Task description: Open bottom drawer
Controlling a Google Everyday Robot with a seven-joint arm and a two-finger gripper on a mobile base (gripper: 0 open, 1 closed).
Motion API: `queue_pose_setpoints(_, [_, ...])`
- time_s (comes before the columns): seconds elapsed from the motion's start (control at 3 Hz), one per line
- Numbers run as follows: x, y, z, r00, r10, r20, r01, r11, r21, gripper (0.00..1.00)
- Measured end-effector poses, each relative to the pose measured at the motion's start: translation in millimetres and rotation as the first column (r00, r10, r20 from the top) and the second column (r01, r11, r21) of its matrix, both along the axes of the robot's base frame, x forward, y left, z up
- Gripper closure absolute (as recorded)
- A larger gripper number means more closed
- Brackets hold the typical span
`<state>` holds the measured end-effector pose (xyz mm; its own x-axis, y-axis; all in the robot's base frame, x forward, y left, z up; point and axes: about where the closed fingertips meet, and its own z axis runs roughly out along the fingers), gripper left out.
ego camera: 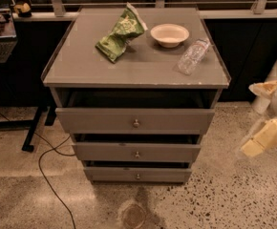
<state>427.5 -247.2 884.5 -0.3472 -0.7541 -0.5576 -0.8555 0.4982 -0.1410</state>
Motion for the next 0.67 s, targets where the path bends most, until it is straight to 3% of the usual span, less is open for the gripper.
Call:
queue_pose_setpoints(0.33, [2.4,-3.3,-32.4,0.9983,-0.018,-0.056,0.021,0.999,0.05,0.0])
queue_pose_setpoints(0.67, [2.6,-3.2,-33.8,0.9982,-0.017,-0.058,0.02,0.998,0.051,0.0])
